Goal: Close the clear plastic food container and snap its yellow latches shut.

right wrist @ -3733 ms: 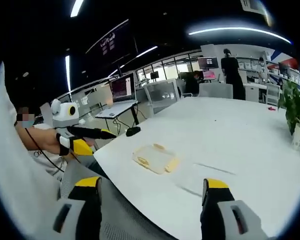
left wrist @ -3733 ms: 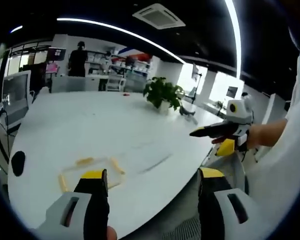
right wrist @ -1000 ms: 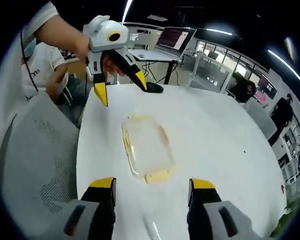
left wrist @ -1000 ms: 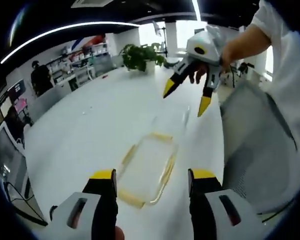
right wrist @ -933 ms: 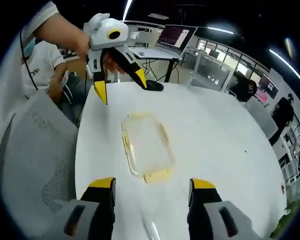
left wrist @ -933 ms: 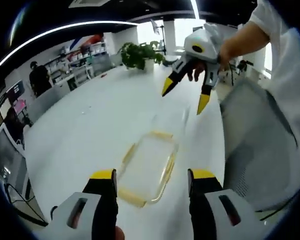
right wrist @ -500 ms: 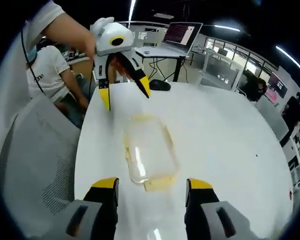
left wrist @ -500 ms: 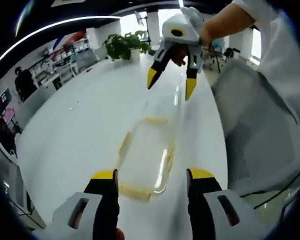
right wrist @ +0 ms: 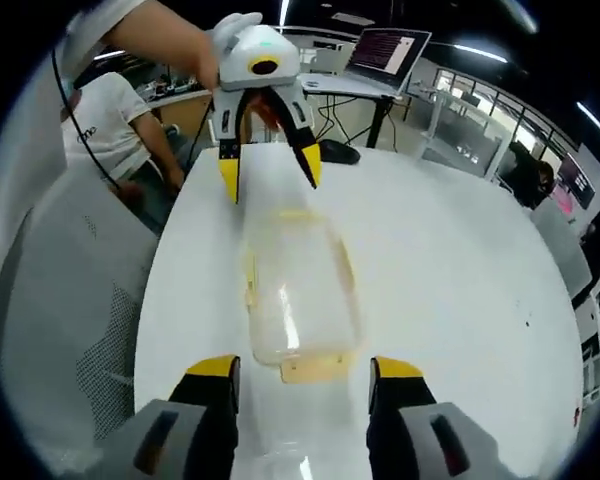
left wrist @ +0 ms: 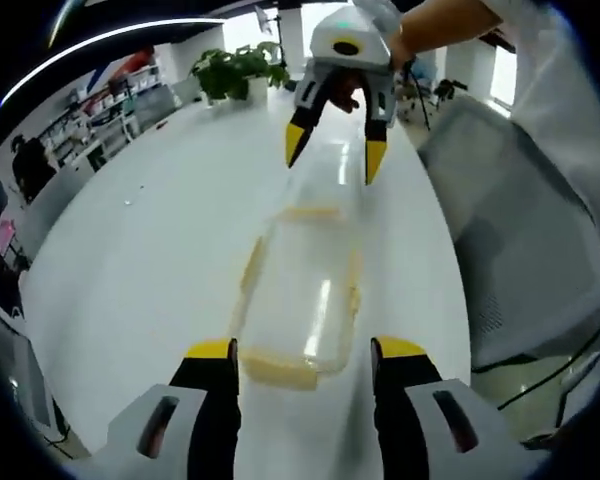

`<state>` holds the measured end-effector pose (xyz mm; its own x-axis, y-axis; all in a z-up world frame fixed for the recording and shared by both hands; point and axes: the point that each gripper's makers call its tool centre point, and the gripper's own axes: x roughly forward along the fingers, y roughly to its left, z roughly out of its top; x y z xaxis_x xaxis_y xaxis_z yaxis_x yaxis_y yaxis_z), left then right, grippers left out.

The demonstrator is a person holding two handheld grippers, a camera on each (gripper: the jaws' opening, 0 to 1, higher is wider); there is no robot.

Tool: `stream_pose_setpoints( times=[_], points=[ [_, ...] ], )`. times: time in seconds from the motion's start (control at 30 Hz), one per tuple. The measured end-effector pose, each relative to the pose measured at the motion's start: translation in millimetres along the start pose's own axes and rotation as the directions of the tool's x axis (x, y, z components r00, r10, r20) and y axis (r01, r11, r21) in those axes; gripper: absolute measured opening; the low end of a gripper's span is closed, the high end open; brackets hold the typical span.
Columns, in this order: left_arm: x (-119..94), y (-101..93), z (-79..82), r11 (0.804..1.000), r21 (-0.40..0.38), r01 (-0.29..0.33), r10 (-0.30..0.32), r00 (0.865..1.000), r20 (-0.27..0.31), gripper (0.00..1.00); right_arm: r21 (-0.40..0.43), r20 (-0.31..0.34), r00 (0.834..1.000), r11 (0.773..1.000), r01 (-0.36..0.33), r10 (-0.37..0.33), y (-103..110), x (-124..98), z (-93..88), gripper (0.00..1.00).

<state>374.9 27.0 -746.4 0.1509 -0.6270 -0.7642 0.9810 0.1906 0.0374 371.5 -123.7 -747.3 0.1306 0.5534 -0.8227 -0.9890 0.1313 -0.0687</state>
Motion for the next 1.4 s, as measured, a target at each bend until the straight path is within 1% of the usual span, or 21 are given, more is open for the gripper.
stream_pose_setpoints(
  times=[0.1, 0.13, 0.3, 0.4, 0.5, 0.6, 0.7, 0.77, 0.83, 0.93, 1.0, 1.17, 1.3, 1.4],
  points=[
    [2, 1.0, -6.4, 1.0, 0.011, 0.017, -0.017, 1.0, -0.021, 0.54, 0.004, -0.006, 1.0, 1.0, -0.024, 0.024, -1, 3, 0.3, 0.47],
    [3, 2.4, -9.9, 1.0, 0.014, 0.02, -0.019, 0.999, -0.032, 0.53, 0.007, -0.005, 0.999, 0.999, -0.032, 0.032, -1, 4, 0.9, 0.47],
    [9, 7.9, -17.7, 0.999, 0.025, 0.03, -0.029, 0.998, -0.057, 0.52, -0.018, -0.036, 0.999, 0.999, -0.042, 0.041, -5, 12, -1.9, 0.46],
    [12, 9.5, -21.2, 0.999, 0.027, 0.046, -0.044, 0.997, -0.061, 0.57, -0.017, -0.027, 0.998, 0.998, -0.063, 0.063, -3, 15, -0.9, 0.45],
    [15, 10.5, -27.1, 0.997, 0.04, 0.06, -0.057, 0.995, -0.081, 0.55, -0.033, -0.052, 0.996, 0.997, -0.07, 0.068, -3, 19, -5.9, 0.46],
    [16, 12.4, -31.7, 0.997, 0.028, 0.073, -0.07, 0.994, -0.089, 0.55, -0.05, -0.075, 0.995, 0.996, -0.076, 0.072, -5, 23, -8.7, 0.45],
    [19, 12.3, -37.0, 0.995, 0.045, 0.084, -0.079, 0.991, -0.106, 0.53, -0.057, -0.074, 0.994, 0.995, -0.079, 0.075, -6, 25, -6.8, 0.45],
    [20, 10.2, -38.0, 0.995, 0.042, 0.095, -0.09, 0.99, -0.111, 0.52, -0.06, -0.079, 0.994, 0.995, -0.086, 0.081, -6, 28, -7.8, 0.44],
    [22, 10.4, -38.4, 0.994, 0.048, 0.096, -0.091, 0.989, -0.113, 0.52, -0.081, -0.108, 0.99, 0.992, -0.095, 0.086, -6, 30, -13.6, 0.44],
    [25, 10.3, -39.7, 0.993, 0.057, 0.105, -0.097, 0.988, -0.124, 0.52, -0.089, -0.12, 0.988, 0.99, -0.112, 0.101, -3, 33, -17.5, 0.43],
    [27, 11.6, -41.2, 0.992, 0.065, 0.108, -0.099, 0.986, -0.133, 0.52, -0.109, -0.143, 0.986, 0.988, -0.106, 0.09, -6, 34, -21.6, 0.43],
    [28, 16.7, -43.3, 0.992, 0.073, 0.101, -0.09, 0.986, -0.141, 0.5, -0.104, -0.162, 0.983, 0.989, -0.108, 0.09, -11, 35, -26.5, 0.43],
    [30, 14.4, -44.4, 0.99, 0.084, 0.114, -0.101, 0.983, -0.151, 0.47, -0.103, -0.171, 0.98, 0.988, -0.118, 0.099, -9, 37, -29.2, 0.43],
    [32, 11.5, -45.1, 0.987, 0.089, 0.13, -0.116, 0.981, -0.155, 0.46, -0.106, -0.19, 0.976, 0.986, -0.13, 0.108, -8, 40, -34.8, 0.43]
  ],
)
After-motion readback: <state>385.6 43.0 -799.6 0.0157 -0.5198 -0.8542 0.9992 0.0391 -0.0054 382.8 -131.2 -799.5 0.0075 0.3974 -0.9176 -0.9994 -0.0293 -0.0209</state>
